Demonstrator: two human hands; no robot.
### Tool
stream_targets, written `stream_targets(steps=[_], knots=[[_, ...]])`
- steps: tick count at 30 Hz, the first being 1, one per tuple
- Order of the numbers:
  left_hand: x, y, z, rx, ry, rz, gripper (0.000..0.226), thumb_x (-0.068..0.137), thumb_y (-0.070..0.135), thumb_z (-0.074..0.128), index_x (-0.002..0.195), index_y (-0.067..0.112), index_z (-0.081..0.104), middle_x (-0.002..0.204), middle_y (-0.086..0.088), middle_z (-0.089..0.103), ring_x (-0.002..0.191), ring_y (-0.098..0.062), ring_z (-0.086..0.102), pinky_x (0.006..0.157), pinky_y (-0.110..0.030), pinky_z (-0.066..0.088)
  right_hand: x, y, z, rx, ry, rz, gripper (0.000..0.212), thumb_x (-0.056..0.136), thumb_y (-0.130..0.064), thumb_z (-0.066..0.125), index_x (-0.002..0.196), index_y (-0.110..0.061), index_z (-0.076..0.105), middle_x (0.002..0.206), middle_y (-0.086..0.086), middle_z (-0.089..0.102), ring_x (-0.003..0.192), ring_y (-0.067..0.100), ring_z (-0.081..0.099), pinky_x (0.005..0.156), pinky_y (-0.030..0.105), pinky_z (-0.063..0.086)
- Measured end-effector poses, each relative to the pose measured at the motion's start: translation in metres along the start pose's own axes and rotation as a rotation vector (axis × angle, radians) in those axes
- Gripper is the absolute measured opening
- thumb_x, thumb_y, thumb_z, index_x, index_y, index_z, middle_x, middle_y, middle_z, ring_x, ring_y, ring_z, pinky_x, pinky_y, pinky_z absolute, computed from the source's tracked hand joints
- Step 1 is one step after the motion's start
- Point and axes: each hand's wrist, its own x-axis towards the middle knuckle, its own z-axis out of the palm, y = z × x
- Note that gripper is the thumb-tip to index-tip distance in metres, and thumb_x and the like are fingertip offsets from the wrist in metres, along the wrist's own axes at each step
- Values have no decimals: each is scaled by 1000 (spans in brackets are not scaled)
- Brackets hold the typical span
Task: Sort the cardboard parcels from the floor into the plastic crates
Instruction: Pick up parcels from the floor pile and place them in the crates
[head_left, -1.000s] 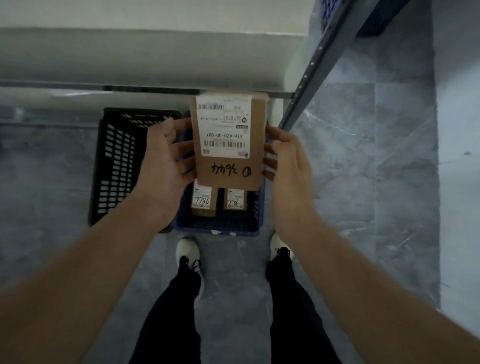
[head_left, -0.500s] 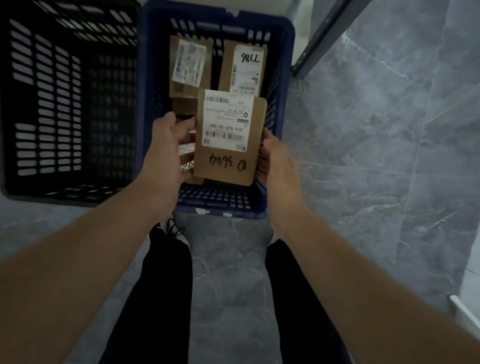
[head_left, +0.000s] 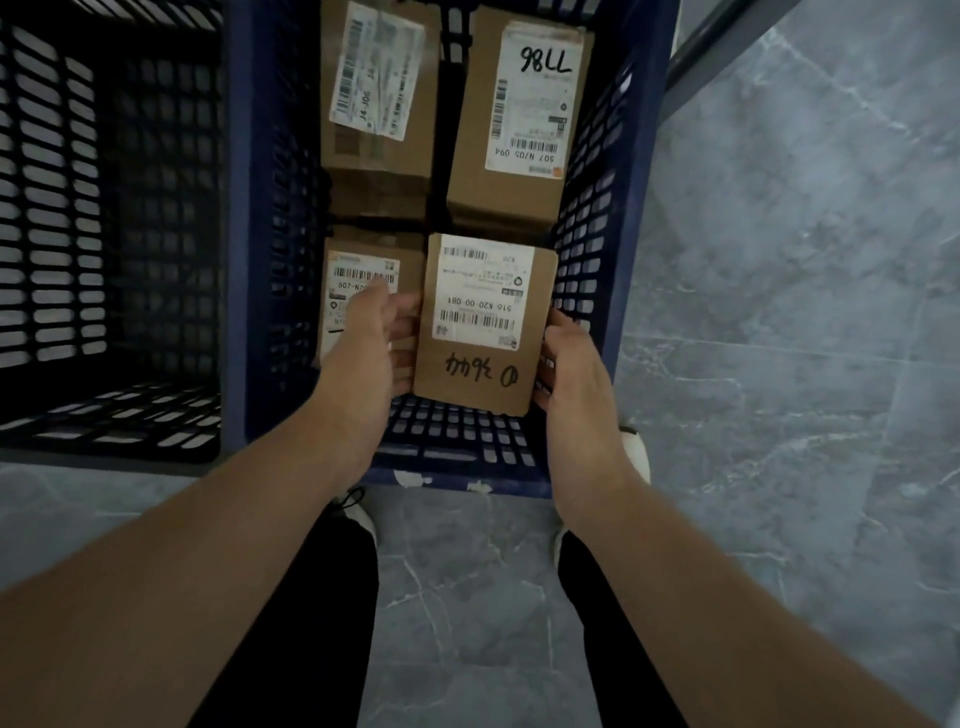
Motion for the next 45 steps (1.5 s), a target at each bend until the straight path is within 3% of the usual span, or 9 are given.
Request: stream_targets(steps=[6,16,23,25,29,32,35,37,45], knots=[[26,-9,8,35,-57,-24,58,107,54,20,147,27,53,145,0,58,119,-13,57,109,-38,42,29,8,5,-17,46,33,55,99,-53,49,148,-30,61,132,-9,73,121,13,69,107,45,57],[54,-26,13,81,-91,-83,56,106,56,24,155,34,39,163,0,37,139,-19,40,107,-37,32,52,19,12,-45,55,108,38,113,-39,38,140,-32,64,119,-14,72,106,2,65,76,17,47],[46,-20,12,111,-79,-67,57,104,59,29,155,36,38,163,2,37,147,-23,35,118,-42,31,42,12,21,-46,94,76,76,90,-62,40,159,-32,50,147,-8,64,135,17,59,116,44,47],[33,-12,15,99,-58,-39,51,104,57,29,149,38,47,153,9,49,140,-12,44,111,-30,38,34,10,23,-15,113,66,91,79,-68,41,161,-31,48,152,-6,63,139,21,57,121,52,44],[0,20,23,146,-92,22,35,106,54,29,101,43,62,84,28,72,70,18,64,61,-2,47,3,-16,25,50,104,58,79,84,-63,44,151,-26,59,137,-2,73,129,25,66,116,56,50],[-29,48,24,121,-150,61,52,105,56,28,150,35,45,149,12,51,132,-3,50,107,-18,38,-21,-43,25,121,115,11,42,106,-45,42,130,-26,71,119,-2,78,115,24,71,111,56,55],[-61,76,17,118,-186,93,57,106,56,26,156,30,37,154,8,45,117,-5,49,91,-18,44,-49,-73,29,184,104,-15,33,109,-44,44,118,-28,72,109,-4,75,105,20,69,110,56,53],[-84,94,9,133,-213,142,57,107,55,23,156,30,37,159,5,41,130,-8,43,110,-29,34,-72,-94,35,200,91,-32,33,106,-46,46,117,-30,73,113,-4,76,111,20,71,109,53,56],[-184,166,-33,170,-272,326,53,107,53,22,152,34,43,128,13,58,133,-16,45,108,-30,30,-195,-179,55,191,61,-152,27,115,-36,42,102,-38,66,75,-24,70,54,-20,61,46,3,43]])
